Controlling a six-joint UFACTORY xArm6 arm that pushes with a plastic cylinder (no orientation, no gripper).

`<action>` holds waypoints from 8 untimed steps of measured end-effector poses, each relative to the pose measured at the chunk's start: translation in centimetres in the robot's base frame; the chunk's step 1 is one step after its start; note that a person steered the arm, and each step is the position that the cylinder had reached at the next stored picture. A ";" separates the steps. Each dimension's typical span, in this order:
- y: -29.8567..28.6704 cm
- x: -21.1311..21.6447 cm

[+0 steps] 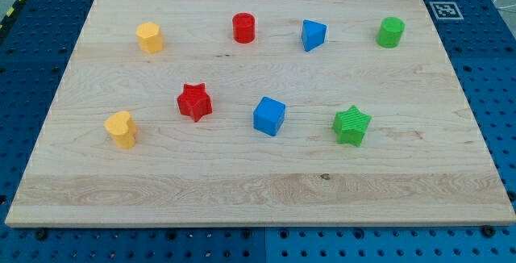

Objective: Push the green circle to the green star

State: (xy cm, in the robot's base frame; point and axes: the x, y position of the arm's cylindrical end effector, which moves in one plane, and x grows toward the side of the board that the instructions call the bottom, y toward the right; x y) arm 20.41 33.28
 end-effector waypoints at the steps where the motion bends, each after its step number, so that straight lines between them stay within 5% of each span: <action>1: 0.0 0.0; 8: -0.3 0.0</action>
State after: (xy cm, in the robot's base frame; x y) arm 20.38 32.97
